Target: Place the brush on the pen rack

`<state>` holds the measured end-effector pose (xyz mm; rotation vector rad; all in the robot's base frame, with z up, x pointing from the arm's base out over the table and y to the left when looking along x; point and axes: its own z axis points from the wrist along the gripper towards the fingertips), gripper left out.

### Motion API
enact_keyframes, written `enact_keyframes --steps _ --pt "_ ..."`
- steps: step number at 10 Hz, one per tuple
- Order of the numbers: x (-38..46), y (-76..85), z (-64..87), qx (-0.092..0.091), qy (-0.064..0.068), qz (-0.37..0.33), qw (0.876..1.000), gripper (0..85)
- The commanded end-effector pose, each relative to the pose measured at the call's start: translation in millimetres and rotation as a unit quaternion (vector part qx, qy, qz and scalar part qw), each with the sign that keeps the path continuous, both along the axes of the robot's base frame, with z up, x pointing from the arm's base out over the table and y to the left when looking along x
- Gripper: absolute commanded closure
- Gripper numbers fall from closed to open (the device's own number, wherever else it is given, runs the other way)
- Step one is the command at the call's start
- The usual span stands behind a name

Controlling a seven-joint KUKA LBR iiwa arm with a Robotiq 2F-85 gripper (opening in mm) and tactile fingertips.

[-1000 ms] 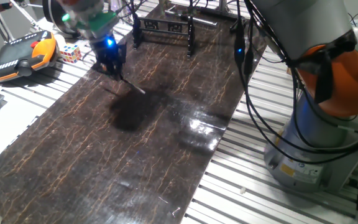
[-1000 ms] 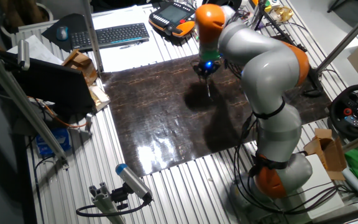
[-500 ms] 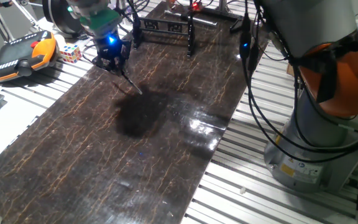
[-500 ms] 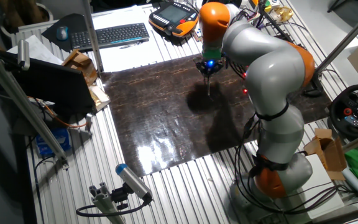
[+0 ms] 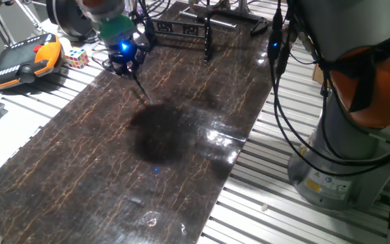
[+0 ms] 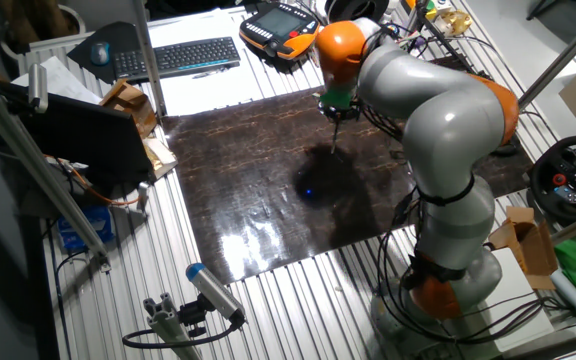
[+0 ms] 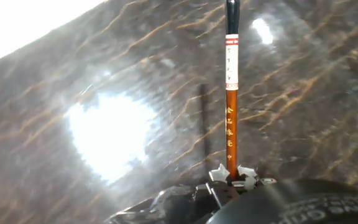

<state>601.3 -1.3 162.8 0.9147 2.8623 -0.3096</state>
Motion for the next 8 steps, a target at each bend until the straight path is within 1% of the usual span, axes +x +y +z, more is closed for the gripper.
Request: enact_keyframes --steps 1,2,3,4,6,7,8 --pt "1.5 -7.5 2.8 0.007 0.001 -0.067 0.998 84.0" --pt "1.2 -16.0 7.1 0.005 -0.003 -0.067 0.998 84.0" --pt "-4.9 -29.9 11.7 -0.009 -0.014 -0.067 0.998 84.0" --pt "-9.7 -41.0 17.0 -0.011 -0.016 -0.07 0.997 84.0" --pt "-11.7 -59.1 28.6 0.004 -0.006 -0.082 0.997 84.0" --pt "-13.2 -66.9 33.5 0.004 -0.006 -0.086 0.996 84.0" --pt "-16.0 -71.5 38.9 0.0 -0.007 -0.086 0.996 84.0"
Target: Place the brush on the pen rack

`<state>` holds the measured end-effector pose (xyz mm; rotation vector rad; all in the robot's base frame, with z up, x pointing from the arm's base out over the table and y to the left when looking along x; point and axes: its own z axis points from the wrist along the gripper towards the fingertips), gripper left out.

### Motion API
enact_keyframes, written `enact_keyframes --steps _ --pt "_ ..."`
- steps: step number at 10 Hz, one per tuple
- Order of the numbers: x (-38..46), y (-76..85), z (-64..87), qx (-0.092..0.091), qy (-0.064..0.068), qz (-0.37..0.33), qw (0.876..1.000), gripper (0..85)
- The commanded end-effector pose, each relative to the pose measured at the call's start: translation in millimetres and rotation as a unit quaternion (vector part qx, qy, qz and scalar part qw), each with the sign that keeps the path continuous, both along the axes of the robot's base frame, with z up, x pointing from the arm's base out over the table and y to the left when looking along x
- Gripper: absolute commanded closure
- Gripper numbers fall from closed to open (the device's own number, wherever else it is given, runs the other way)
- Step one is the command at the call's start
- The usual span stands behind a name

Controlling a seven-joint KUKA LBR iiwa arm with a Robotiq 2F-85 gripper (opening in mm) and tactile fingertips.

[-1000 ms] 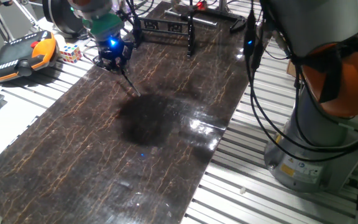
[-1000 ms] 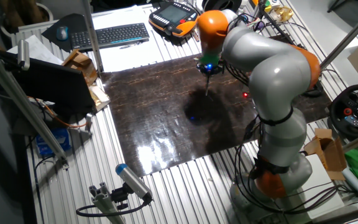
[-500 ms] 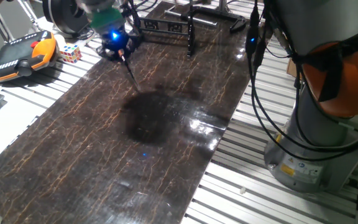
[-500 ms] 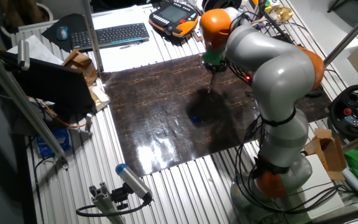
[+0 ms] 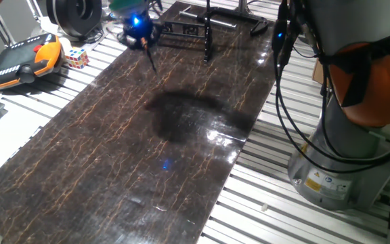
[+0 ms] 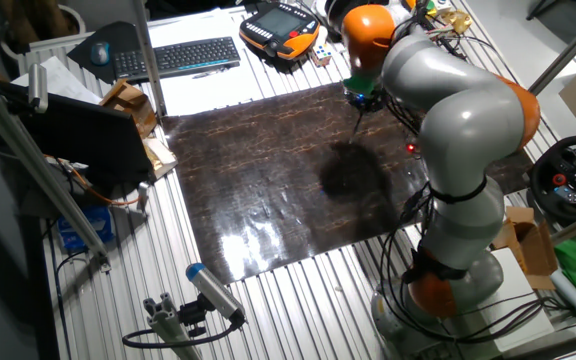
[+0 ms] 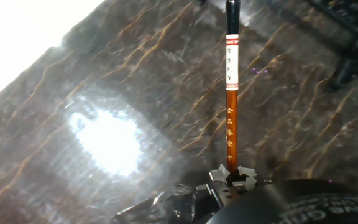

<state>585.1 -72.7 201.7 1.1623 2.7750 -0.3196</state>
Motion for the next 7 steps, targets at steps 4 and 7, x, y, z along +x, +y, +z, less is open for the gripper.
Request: enact_keyframes --steps 4,7 --pt "-0.4 2.3 1.4 -0.015 -0.001 -0.027 1.0 84.0" --pt "8.0 18.0 -13.1 -0.007 -0.009 -0.058 0.998 84.0"
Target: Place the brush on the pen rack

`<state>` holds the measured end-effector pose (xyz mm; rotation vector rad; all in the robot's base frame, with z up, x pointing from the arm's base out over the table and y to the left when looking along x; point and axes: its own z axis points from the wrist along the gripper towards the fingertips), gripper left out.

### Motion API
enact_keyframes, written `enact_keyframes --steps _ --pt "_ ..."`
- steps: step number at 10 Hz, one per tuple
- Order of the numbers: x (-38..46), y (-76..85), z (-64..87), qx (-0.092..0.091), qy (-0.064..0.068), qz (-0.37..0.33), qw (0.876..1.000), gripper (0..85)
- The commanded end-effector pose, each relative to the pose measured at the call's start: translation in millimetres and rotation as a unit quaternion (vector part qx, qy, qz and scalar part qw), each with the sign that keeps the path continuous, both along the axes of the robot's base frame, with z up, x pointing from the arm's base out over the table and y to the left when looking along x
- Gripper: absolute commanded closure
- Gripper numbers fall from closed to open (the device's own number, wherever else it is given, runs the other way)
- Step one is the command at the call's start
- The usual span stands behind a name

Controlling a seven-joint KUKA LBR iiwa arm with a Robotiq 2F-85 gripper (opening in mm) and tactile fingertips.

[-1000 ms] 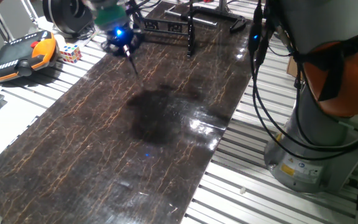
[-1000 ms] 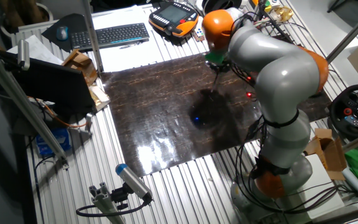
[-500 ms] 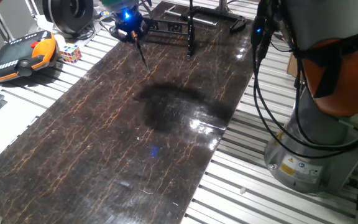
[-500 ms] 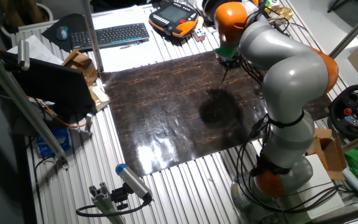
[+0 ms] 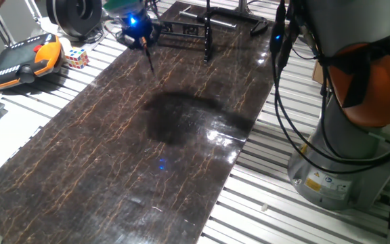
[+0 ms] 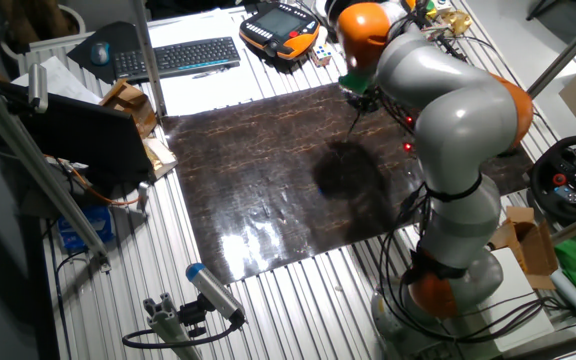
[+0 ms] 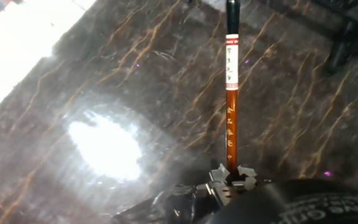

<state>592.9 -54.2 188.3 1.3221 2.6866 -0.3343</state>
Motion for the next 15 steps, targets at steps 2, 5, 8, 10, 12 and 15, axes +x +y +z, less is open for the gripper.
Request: enact_keyframes --steps 2,5,8,10,12,15 --pt "0.2 -0.5 0.3 -0.008 -0.034 -0.039 0.999 84.0" --pt "0.2 -0.5 0.3 -0.042 -0.113 -0.103 0.987 84.0" --pt "0.2 -0.5 0.3 -0.033 -0.095 -0.117 0.988 84.0" --pt "-11.2 -24.6 15.9 -0.028 -0.08 -0.107 0.991 84.0" --pt "-22.7 -54.4 23.2 -0.017 -0.082 -0.098 0.992 84.0" --pt "-23.5 -80.0 40.9 -0.017 -0.087 -0.09 0.992 84.0"
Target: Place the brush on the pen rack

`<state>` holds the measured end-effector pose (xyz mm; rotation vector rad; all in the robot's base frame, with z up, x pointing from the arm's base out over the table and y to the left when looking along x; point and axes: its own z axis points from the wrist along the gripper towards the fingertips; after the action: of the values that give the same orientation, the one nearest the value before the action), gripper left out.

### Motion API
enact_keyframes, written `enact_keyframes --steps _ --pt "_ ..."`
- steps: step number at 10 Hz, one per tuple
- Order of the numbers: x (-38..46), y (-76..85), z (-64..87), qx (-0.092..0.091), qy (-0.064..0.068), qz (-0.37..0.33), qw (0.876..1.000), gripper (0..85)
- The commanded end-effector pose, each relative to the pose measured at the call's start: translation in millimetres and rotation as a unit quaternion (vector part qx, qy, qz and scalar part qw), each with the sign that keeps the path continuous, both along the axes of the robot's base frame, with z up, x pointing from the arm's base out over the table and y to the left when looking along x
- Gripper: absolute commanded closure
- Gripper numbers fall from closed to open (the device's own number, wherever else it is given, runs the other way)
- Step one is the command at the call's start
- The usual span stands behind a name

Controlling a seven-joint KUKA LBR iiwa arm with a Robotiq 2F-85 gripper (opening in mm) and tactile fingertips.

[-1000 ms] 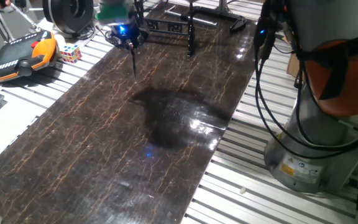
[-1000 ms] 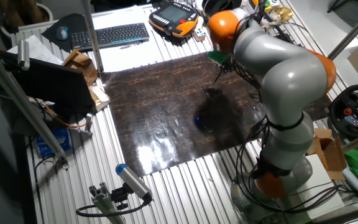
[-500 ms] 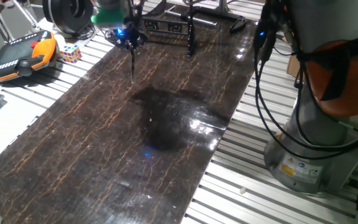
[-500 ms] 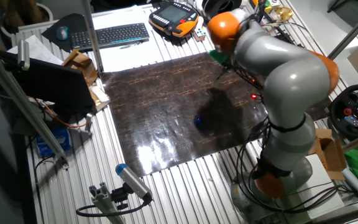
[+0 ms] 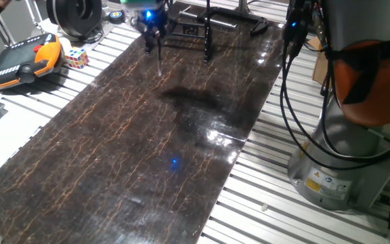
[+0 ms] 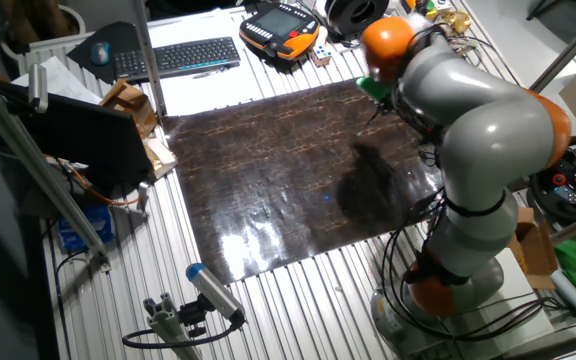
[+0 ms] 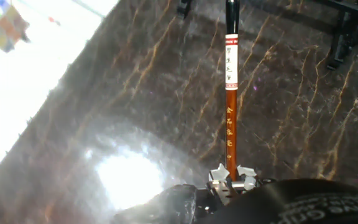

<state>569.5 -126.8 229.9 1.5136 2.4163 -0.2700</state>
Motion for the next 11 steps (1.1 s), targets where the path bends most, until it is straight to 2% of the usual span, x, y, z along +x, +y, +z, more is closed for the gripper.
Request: enact_keyframes --steps 1,2,5,7,11 --pt "-0.8 -11.6 6.0 0.0 0.001 0.001 1.0 84.0" --pt "-3.6 -14.5 11.0 -0.004 0.001 0.001 1.0 84.0" --pt "-10.6 -22.3 24.4 0.007 0.009 0.009 1.0 84.0" --pt "-15.1 -22.3 33.2 0.002 0.013 0.01 1.0 84.0" --pt "-12.8 -19.0 33.4 -0.004 0.01 -0.014 1.0 84.0"
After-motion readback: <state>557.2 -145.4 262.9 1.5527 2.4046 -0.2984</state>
